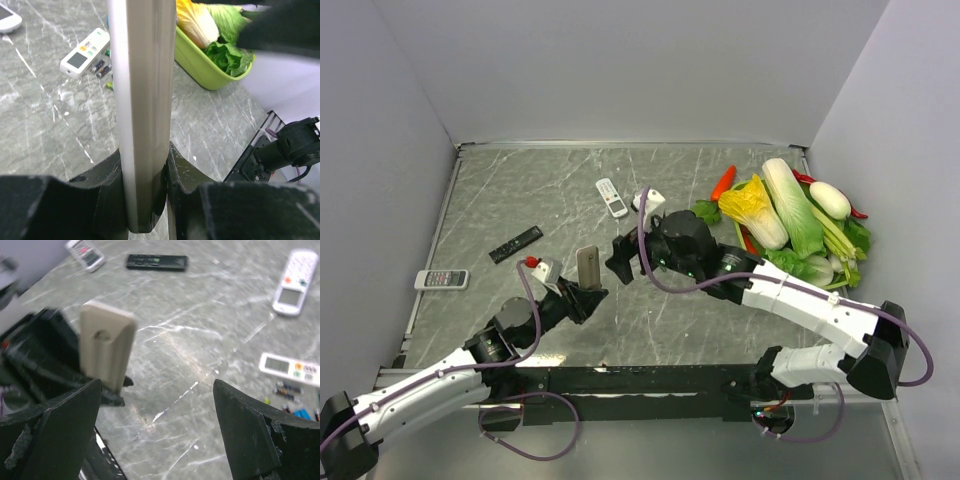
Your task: Load the batteries into the remote control
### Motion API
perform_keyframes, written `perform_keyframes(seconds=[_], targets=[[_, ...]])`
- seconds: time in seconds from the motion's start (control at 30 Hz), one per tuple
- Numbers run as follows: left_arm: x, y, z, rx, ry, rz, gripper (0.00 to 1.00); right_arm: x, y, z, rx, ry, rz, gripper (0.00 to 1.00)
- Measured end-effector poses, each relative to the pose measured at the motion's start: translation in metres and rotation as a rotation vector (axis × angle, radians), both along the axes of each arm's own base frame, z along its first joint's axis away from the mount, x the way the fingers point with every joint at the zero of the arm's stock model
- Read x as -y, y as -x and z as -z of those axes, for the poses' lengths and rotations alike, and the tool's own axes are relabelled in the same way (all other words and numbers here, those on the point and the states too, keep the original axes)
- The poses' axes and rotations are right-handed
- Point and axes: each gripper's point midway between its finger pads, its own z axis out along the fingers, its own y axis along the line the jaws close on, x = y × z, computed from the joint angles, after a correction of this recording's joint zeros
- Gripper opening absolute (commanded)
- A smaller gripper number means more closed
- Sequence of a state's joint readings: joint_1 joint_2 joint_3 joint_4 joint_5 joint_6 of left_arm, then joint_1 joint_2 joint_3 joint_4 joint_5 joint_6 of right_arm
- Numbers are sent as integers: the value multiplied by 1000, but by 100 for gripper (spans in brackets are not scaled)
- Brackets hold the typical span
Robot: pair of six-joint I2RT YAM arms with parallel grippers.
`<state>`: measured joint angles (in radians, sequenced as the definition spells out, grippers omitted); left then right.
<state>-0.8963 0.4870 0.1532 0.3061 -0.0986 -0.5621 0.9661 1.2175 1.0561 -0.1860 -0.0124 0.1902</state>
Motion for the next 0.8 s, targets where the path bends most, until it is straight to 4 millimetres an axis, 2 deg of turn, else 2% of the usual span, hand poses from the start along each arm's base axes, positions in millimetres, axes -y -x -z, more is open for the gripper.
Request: perform_keyframes(seconds=[0.1,0.23,0.53,0.8], targets=[[0,-1,-4,26,7,1,1,-1,-8,-10,-48,-26,79,95],[0,-1,1,40,1,1,1,-6,-9,-19,-100,-82,121,90],[2,-1,4,39,-8,9,1,-26,-5,2,-179,-58,141,85],[3,0,4,39,-8,18,1,-33,-5,-1,-171,-58,139,83]])
